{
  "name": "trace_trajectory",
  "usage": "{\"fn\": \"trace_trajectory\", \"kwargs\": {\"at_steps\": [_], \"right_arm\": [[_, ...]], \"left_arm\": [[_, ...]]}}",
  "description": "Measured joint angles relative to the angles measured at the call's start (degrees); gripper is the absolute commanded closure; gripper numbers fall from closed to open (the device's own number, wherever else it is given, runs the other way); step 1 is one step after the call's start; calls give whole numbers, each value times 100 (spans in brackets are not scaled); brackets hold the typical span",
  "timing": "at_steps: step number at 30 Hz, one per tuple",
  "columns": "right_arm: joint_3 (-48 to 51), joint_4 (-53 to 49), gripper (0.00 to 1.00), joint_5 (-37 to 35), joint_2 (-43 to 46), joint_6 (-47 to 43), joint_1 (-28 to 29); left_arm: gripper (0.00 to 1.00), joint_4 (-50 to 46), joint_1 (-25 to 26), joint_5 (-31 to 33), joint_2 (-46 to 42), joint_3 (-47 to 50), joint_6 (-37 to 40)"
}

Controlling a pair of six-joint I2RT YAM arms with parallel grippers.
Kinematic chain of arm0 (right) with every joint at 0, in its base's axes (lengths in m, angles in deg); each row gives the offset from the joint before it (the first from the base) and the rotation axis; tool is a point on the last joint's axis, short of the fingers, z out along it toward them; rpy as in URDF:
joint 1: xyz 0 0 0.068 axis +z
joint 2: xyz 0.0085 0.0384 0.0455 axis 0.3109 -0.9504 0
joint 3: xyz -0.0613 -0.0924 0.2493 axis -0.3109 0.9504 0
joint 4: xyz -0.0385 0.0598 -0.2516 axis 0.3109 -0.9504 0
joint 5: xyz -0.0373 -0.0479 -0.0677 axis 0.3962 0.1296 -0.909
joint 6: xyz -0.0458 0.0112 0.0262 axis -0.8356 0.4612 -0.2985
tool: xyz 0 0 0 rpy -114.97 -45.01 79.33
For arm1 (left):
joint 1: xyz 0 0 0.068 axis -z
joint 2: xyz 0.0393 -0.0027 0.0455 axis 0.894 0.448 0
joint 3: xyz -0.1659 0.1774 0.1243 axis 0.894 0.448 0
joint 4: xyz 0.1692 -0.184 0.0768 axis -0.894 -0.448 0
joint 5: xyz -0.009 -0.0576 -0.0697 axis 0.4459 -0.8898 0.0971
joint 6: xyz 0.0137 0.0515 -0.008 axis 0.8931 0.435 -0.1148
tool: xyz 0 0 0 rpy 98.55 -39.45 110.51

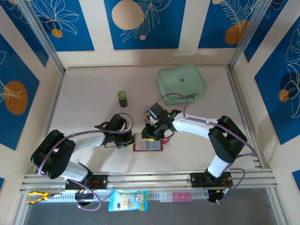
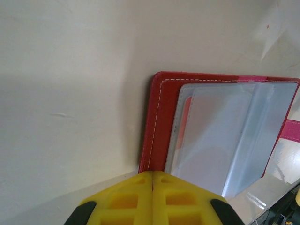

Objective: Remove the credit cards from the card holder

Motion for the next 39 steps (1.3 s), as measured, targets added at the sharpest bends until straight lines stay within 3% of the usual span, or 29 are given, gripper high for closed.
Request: {"fn": "trace_trajectory", "kwargs": {"at_steps": [39], "right_arm": [[-278,254,67,155,-881,59,111]], "left_arm": [[98,-262,7,33,-221,2,-2]]}}
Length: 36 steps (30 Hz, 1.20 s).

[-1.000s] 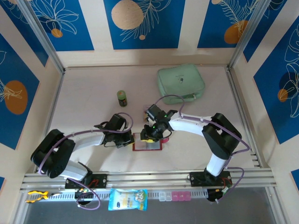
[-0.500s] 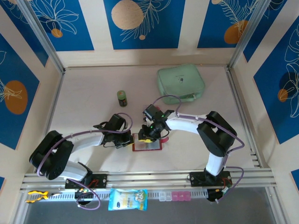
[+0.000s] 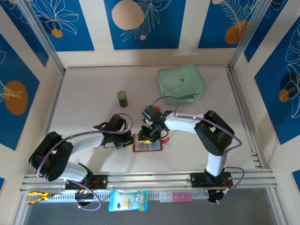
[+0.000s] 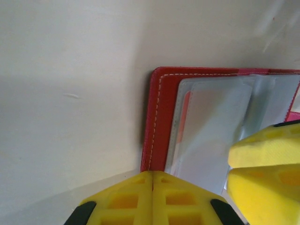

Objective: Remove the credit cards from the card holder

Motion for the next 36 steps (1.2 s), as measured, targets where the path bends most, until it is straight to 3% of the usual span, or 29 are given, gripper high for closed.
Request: {"fn": "trace_trajectory", "kwargs": {"at_steps": [36], "right_arm": [[-28,-247,69,-321,-22,-210,61]], "left_arm": [[99,-142,48,-35,243,-109,92]]}}
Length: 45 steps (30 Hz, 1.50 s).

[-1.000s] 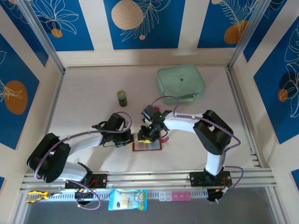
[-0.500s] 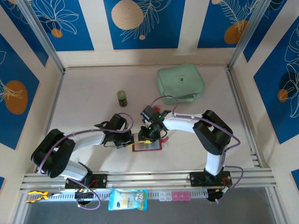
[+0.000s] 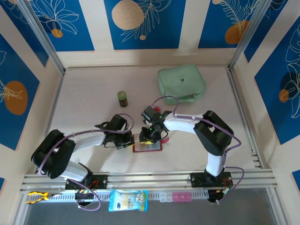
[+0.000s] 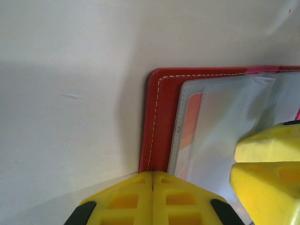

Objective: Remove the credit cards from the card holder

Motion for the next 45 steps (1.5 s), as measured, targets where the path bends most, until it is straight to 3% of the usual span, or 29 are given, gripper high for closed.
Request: {"fn": "trace_trajectory", "kwargs": {"at_steps": [19,30,45], "right_arm": [[916,988,73,627,380,4,-393],[1414,1790,75,1172,455,2,-656],[1670,2240,75,1460,483,7,-782]], "left_arm": [[98,-417,2,186,-131,-227,103],[80,-15,122,-59,-334,-374,-57],[70,450,352,-155,181,-369,-271]]}}
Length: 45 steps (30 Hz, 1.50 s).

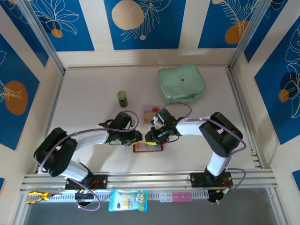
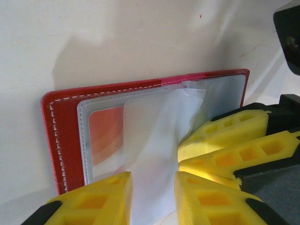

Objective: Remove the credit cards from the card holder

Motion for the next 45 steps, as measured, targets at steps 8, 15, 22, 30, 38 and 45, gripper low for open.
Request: {"fn": "trace_trajectory", "kwargs": {"at_steps": [8,15,22,30,38,45], "right_arm": [[17,15,75,0,9,0,0],[70,26,75,-2,59,17,0],[70,22,75,-2,63,37,0],[70,22,75,-4,74,59,7],[-9,-389,70,-240,629,74,39],[-164,-1062,70,-680,1403,9,-85]], "left_arm": [[70,-39,20,85,7,0,-83],[72,0,31,79,151,0,-127],[79,177,46,9,188,44,-240],[82,466,57,-81,186,142,-431],[80,538,57,-157,76,146,-490],[78,424,103,-175,55,-66,-487]]}}
